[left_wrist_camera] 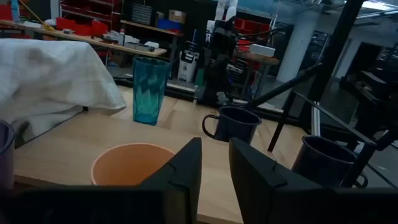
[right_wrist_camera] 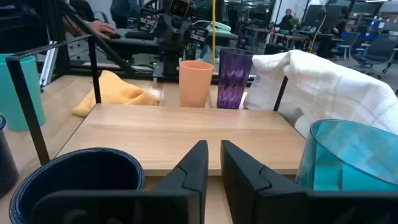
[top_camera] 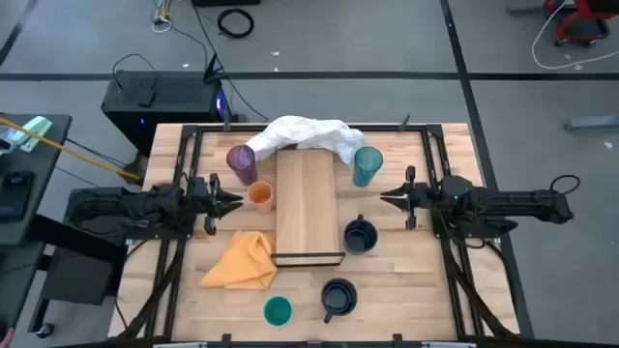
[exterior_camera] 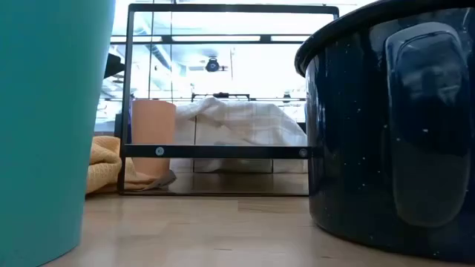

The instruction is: Stack small to large cups/mugs on shelf

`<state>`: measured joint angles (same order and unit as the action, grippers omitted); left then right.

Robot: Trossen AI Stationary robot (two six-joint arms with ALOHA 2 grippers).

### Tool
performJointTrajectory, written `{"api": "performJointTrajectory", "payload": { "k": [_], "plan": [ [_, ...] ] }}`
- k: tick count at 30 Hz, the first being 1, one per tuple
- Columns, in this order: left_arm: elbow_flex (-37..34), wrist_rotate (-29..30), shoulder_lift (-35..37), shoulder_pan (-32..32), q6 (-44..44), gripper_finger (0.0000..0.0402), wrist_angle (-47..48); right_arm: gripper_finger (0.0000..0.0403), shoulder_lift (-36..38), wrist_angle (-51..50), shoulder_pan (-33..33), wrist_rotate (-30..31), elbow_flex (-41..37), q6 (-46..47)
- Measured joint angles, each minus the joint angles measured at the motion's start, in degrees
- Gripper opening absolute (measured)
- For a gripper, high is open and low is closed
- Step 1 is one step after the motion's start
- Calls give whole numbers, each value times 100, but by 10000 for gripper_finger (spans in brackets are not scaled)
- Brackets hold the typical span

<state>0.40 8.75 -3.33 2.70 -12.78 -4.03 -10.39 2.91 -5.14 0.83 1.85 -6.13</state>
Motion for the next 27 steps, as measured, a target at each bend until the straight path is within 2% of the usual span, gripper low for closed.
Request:
{"api": "performJointTrajectory", "payload": {
  "k": [27],
  "plan": [
    [0, 0, 0, -1, 0, 82, 1, 52, -1, 1, -1, 1, 0, 0]
  ]
}}
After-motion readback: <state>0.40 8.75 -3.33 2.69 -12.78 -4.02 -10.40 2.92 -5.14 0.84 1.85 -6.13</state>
